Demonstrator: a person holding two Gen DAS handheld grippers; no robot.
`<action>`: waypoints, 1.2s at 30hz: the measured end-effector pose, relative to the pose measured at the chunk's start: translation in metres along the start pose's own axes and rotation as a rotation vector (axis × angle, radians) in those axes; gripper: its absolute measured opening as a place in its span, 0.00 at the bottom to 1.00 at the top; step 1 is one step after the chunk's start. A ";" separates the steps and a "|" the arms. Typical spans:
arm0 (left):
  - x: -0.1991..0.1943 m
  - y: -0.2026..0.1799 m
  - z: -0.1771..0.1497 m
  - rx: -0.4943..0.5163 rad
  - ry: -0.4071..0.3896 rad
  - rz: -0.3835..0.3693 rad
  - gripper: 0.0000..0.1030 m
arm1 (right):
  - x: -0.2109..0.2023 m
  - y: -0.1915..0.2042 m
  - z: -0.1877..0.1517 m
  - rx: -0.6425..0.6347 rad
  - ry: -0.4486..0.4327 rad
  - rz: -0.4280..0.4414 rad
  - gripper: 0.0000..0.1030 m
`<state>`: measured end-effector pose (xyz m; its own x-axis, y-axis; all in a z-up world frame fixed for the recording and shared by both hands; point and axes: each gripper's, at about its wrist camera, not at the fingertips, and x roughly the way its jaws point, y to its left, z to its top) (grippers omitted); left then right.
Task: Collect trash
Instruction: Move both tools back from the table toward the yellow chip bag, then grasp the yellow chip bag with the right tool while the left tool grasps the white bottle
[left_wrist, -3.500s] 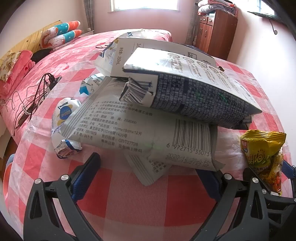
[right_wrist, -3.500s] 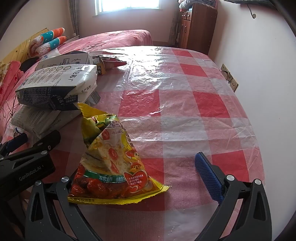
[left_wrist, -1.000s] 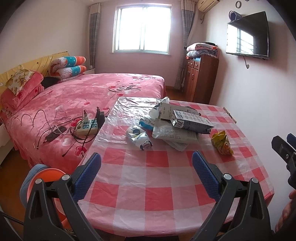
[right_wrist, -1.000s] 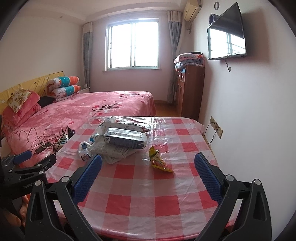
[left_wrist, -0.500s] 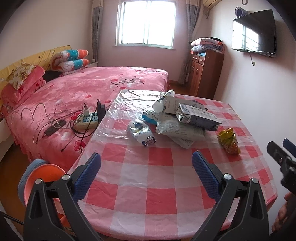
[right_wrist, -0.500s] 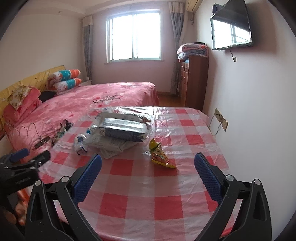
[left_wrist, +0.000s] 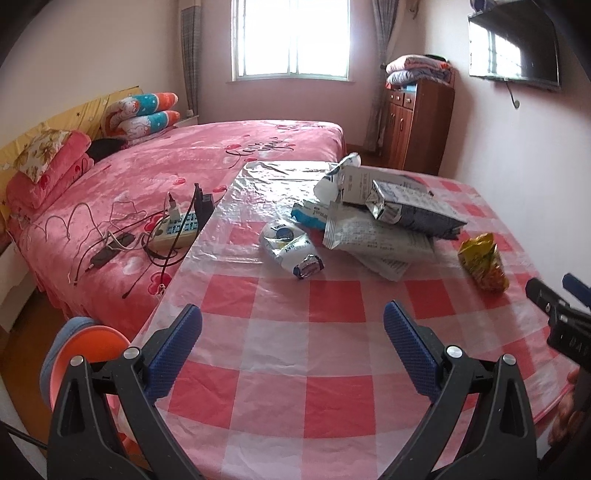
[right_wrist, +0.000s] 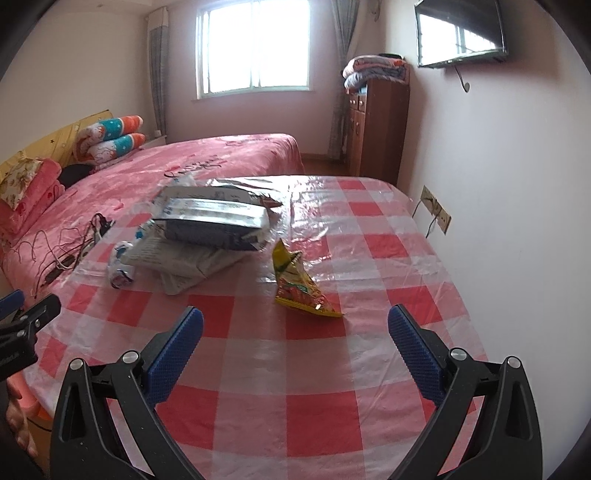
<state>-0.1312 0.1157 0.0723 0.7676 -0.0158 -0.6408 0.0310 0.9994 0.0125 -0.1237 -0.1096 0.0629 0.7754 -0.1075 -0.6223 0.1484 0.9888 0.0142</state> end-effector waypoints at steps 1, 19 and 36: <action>0.002 -0.002 0.000 0.009 0.000 0.003 0.96 | 0.004 -0.002 0.000 0.004 0.006 -0.003 0.96; 0.051 0.011 0.014 -0.095 0.110 -0.075 0.96 | 0.063 -0.057 0.005 0.164 0.169 0.085 0.96; 0.137 0.051 0.049 -0.365 0.231 -0.148 0.96 | 0.098 -0.058 0.022 0.169 0.211 0.277 0.84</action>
<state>0.0068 0.1628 0.0222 0.6080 -0.1936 -0.7700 -0.1300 0.9324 -0.3371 -0.0427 -0.1797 0.0186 0.6592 0.2023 -0.7242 0.0641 0.9445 0.3221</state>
